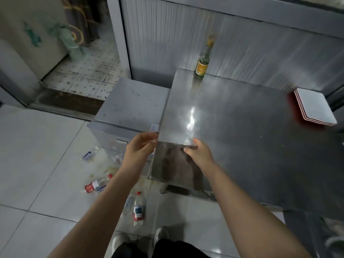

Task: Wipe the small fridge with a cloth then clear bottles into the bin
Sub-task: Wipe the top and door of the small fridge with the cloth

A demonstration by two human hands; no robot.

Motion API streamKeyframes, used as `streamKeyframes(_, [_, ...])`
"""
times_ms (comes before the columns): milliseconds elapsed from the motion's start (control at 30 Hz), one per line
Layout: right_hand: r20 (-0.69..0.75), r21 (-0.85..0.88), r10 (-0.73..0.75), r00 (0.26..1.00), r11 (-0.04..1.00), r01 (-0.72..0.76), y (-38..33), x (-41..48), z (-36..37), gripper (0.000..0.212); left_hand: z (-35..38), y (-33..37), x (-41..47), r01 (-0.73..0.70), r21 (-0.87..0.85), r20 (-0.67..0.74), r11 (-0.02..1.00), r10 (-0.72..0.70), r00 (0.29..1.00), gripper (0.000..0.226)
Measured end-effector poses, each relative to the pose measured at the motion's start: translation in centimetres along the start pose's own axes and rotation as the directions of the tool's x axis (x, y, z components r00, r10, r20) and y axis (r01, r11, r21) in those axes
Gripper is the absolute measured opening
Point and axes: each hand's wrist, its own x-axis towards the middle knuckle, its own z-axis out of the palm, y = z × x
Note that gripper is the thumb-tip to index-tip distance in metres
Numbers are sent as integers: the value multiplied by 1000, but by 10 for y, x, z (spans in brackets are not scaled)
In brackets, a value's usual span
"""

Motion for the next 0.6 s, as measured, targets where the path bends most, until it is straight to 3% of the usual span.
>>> streamKeyframes(100, [51,-153,-50,997,987,57,6,3,5,59,0,-6,1,31,-4,-32,999,-31,999,11])
streamKeyframes(200, [15,-319,-94,995,943,94,11,8,12,39,1,-10,1,61,-14,-50,998,-61,997,13])
streamKeyframes(333, [44,-320,-3,999,947,17,8,9,12,23,5,-8,4,85,5,-19,996,-85,996,15])
streamKeyframes(400, [28,-310,16,999,951,-7,6,8,11,24,6,-7,3,86,16,1,996,-86,996,17])
streamKeyframes(500, [36,-173,6,999,985,0,-1,5,5,24,4,-8,4,91,19,0,996,-91,996,19])
streamKeyframes(600, [221,135,48,974,988,-79,-13,-4,-5,18,5,-10,4,96,19,-21,995,-95,995,19])
